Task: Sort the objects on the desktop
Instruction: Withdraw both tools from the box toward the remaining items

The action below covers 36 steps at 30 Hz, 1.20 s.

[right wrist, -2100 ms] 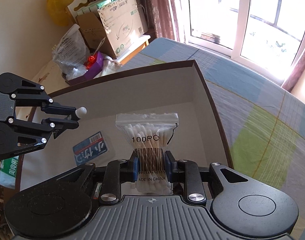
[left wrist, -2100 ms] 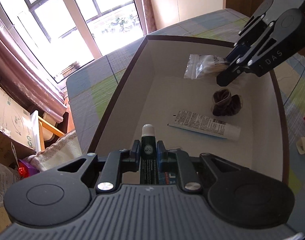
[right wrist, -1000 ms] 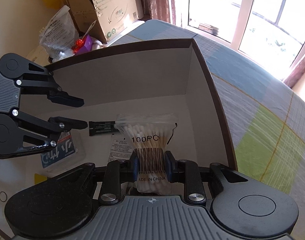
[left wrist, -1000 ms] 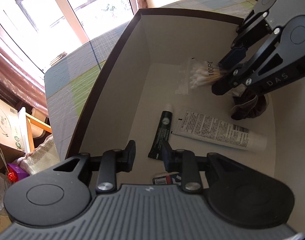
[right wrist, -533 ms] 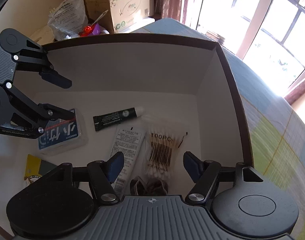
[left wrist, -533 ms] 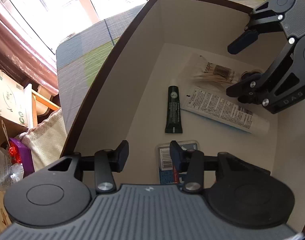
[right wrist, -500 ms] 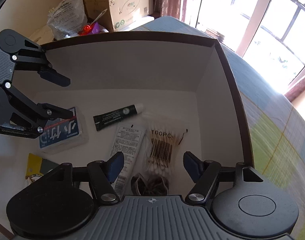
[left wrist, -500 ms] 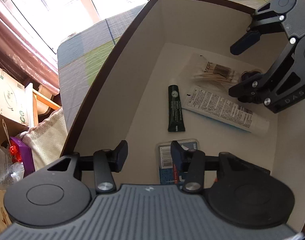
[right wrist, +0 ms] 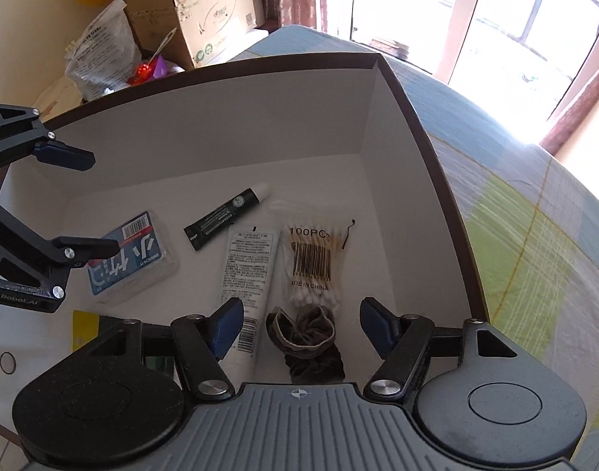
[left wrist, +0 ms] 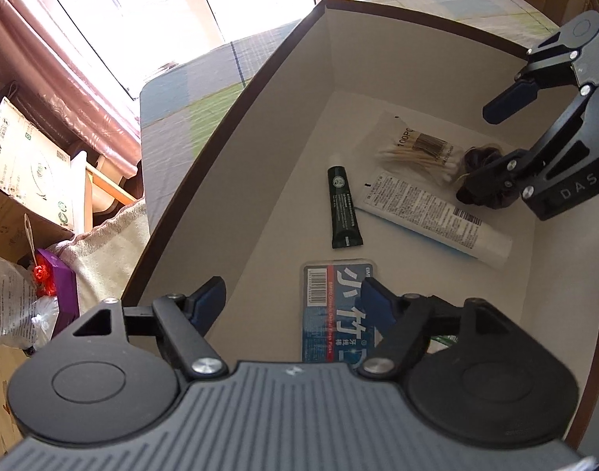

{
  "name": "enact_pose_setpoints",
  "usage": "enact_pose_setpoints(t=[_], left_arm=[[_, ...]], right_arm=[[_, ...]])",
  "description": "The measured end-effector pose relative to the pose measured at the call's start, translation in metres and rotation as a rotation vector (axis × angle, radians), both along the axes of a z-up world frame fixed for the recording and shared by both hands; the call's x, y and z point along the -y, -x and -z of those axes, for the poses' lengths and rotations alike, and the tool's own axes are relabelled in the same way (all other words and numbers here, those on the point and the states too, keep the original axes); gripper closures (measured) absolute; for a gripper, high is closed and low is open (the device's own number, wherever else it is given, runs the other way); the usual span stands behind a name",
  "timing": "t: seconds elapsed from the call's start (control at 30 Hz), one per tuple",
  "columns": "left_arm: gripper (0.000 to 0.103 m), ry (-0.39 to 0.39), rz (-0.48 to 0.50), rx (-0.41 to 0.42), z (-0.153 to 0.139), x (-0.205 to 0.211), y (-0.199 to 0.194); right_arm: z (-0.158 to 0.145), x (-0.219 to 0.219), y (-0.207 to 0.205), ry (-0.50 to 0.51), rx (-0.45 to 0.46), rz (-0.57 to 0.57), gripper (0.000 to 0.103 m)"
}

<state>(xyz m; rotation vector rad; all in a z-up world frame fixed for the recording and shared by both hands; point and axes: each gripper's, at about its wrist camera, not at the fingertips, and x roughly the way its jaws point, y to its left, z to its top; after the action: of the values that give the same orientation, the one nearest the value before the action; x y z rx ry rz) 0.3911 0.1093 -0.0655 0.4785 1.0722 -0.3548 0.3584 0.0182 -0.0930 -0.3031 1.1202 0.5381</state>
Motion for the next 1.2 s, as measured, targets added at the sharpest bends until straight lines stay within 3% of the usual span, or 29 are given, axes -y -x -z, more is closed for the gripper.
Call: enact_pose_setpoints(t=[0.2,0.27,0.3,0.53,1.2], left_arm=[[0.023,-0.001,-0.022,0.014,-0.008,0.001,0.012],[0.023,0.001,-0.032,0.022,-0.012,0.0,0.017],[0.022,0.001,-0.039,0.025,-0.015,0.0,0.019],[0.013,0.01,-0.083,0.057,-0.033,-0.003,0.038],[0.011,0.038,-0.154,0.137,-0.079,-0.001,0.113]], right_arm=[[-0.009,0.004,0.009,-0.003,0.008,0.04,0.031],[-0.013,0.005,0.014,-0.008,0.026,0.049,0.006],[-0.015,0.006,0.017,-0.014,0.041,0.056,0.0],[-0.031,0.01,0.035,-0.059,0.068,0.06,0.0],[-0.063,0.026,0.105,-0.101,0.157,0.078,0.0]])
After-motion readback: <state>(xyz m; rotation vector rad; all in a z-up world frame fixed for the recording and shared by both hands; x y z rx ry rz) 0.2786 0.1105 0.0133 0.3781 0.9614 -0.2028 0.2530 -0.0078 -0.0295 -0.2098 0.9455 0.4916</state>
